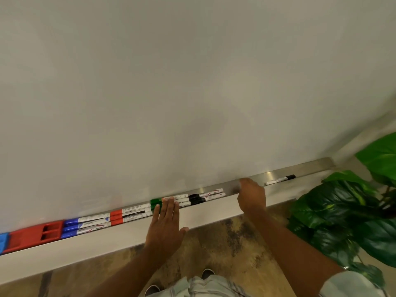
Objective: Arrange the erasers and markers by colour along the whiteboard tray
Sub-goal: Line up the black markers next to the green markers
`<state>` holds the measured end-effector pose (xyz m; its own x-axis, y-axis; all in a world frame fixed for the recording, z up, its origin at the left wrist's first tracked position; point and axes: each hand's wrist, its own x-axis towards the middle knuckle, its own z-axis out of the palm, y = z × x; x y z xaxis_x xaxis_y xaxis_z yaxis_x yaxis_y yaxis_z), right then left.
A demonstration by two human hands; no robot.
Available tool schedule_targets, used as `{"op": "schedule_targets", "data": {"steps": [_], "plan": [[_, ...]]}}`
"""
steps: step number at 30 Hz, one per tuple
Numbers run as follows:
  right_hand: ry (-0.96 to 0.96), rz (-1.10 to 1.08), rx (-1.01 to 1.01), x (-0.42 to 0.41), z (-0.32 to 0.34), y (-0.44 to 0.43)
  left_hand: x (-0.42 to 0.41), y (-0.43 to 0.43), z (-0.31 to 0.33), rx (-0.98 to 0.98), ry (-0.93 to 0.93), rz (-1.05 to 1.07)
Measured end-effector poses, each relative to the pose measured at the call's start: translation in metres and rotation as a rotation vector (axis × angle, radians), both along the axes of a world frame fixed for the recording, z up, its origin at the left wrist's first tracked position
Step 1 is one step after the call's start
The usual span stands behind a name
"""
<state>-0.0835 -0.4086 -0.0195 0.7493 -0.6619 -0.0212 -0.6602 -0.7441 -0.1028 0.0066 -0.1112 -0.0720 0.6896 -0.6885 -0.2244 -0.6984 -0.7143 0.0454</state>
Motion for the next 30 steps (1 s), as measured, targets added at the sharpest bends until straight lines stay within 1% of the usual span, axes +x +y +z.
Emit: {"op": "schedule_targets", "data": {"steps": [4, 11, 16, 22, 24, 26, 28, 30], "plan": [[0.14, 0.024, -0.153, -0.023, 0.007, -0.047, -0.004, -0.008, 0.004, -0.009, -0.006, -0.018], [0.413, 0.133, -0.295, -0.036, 0.013, -0.095, -0.005, -0.019, 0.014, -0.039, -0.012, -0.013], [0.491, 0.198, -0.341, -0.033, 0.015, -0.106, -0.007, -0.019, 0.014, -0.091, 0.03, -0.004], [0.504, 0.272, -0.387, -0.029, 0.017, -0.112, -0.005, -0.016, 0.012, -0.082, 0.023, 0.025], [0.507, 0.335, -0.377, -0.026, 0.018, -0.111, -0.005, -0.016, 0.012, -0.071, 0.013, 0.027], [0.491, 0.442, -0.367, -0.021, 0.018, -0.108, -0.005, -0.016, 0.012, -0.057, 0.003, 0.029], [0.423, 0.532, -0.34, -0.016, 0.016, -0.103, -0.005, -0.017, 0.012, -0.05, -0.003, 0.028], [0.303, 0.571, -0.289, -0.01, 0.016, -0.095, -0.004, -0.019, 0.01, -0.049, -0.004, 0.028]]}}
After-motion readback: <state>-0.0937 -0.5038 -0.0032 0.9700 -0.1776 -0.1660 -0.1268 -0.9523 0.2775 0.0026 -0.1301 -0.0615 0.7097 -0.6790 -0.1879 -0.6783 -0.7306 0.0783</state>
